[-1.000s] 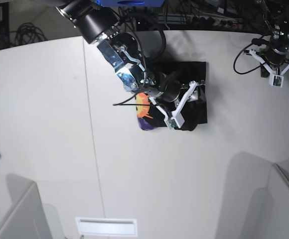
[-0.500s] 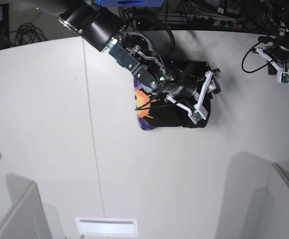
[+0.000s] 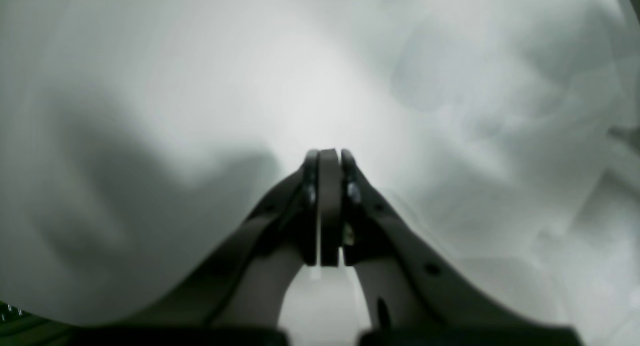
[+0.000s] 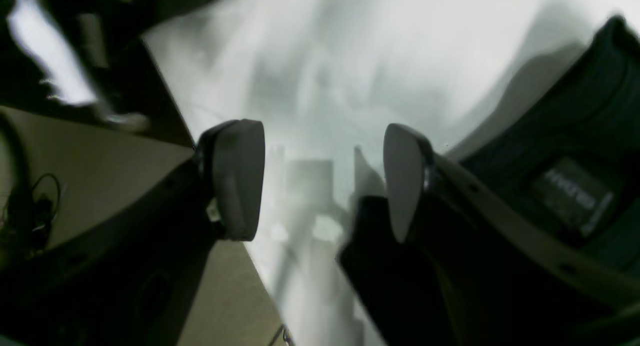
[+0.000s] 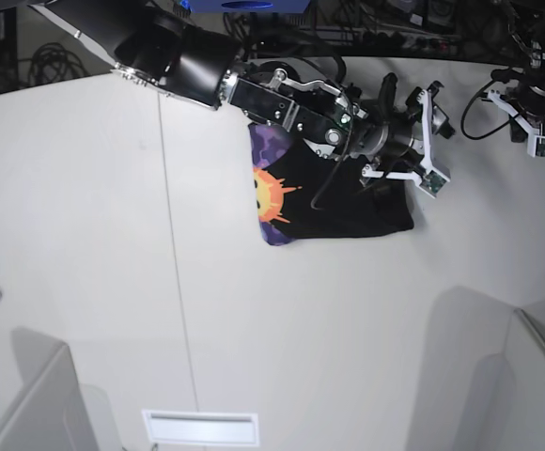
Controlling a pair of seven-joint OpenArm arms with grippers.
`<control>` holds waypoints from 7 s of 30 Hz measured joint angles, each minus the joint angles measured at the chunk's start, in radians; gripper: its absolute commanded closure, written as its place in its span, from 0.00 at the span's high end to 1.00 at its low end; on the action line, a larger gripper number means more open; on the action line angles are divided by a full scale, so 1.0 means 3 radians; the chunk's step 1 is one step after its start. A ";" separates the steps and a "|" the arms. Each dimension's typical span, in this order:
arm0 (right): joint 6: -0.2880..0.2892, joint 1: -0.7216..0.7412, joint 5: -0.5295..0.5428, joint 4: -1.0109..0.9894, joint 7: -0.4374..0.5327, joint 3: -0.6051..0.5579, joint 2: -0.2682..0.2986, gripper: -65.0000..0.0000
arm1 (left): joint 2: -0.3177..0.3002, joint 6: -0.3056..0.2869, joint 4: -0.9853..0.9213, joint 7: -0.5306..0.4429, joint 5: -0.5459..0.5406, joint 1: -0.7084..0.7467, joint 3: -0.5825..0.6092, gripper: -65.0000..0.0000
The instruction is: Fold the T-shirt properly
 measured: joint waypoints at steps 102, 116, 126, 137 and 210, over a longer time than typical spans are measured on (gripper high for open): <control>0.0881 -0.2716 -0.0009 0.1520 0.0023 0.5372 0.0533 0.00 | -0.1302 0.0732 -0.1063 -0.0097 -0.1932 -0.1667 0.4484 0.00; 0.0885 -0.2824 -0.0009 0.1520 0.0025 0.5586 0.0200 0.00 | -0.1480 0.0595 -0.1049 -0.0146 -0.1424 -0.2654 0.5947 0.00; 0.0889 -0.2908 -0.0009 0.1520 0.0039 0.5608 0.0153 0.00 | -0.1242 0.0027 -0.1026 -0.0231 -0.0448 -0.2670 0.5962 0.00; 0.0890 -0.2917 -0.0022 0.1520 0.0036 0.5606 0.0067 0.00 | -0.0904 0.0050 -0.1114 -0.0211 -0.0287 -0.2664 0.5971 0.00; 0.1687 -0.3794 -0.0032 0.1741 0.0018 0.5566 0.0716 0.00 | -0.0655 -0.0005 0.0530 -0.1845 -0.0156 0.0909 0.1577 0.00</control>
